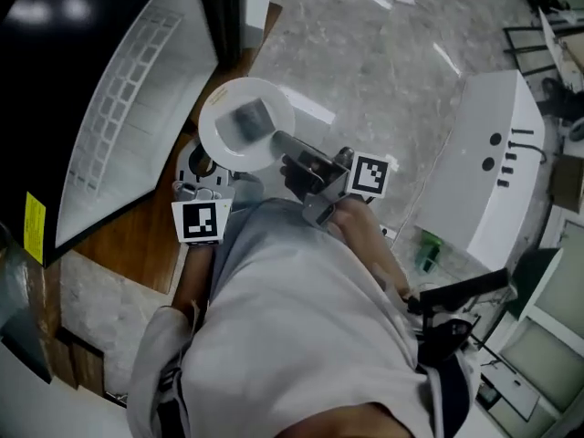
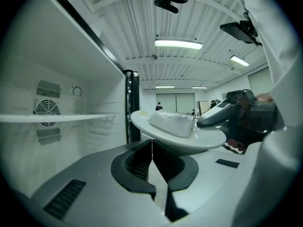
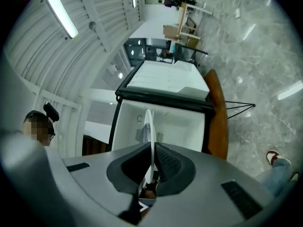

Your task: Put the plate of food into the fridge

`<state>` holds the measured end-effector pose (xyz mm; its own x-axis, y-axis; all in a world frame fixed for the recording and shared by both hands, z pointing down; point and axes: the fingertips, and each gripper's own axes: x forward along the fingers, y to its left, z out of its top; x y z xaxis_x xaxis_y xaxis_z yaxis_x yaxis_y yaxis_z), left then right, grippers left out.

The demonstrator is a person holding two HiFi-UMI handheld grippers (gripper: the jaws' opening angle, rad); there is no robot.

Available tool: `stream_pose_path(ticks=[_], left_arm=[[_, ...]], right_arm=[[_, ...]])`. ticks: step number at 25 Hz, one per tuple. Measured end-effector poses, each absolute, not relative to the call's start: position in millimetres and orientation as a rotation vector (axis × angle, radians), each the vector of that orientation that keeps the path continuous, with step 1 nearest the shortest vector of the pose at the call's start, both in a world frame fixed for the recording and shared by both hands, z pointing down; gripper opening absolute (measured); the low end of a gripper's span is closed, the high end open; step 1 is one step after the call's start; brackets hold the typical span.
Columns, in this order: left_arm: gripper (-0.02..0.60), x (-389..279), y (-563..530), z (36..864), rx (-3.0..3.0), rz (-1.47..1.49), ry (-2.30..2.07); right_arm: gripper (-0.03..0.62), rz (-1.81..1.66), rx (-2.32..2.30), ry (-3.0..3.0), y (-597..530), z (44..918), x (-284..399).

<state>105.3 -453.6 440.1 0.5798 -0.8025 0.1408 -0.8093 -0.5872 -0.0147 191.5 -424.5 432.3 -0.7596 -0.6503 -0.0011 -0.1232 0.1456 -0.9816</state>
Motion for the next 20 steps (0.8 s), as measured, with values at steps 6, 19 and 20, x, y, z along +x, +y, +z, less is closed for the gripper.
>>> stream_pose_path(ticks=[6,19,20], left_arm=[[0.020,60,-459,383,2.657,0.139,-1.624],[0.020,-84,-516,363,2.057,0.139,-2.279],[0.020,-86,-514,365,2.024,0.146,-2.308]], right_arm=[[0.028,-1.668,-0.479,2.148,-453,373,124],[0.028,-2.014,-0.140,2.290,-575,364,-20],[0.028,-2.034,-0.149,2.288,-579,367,-24]])
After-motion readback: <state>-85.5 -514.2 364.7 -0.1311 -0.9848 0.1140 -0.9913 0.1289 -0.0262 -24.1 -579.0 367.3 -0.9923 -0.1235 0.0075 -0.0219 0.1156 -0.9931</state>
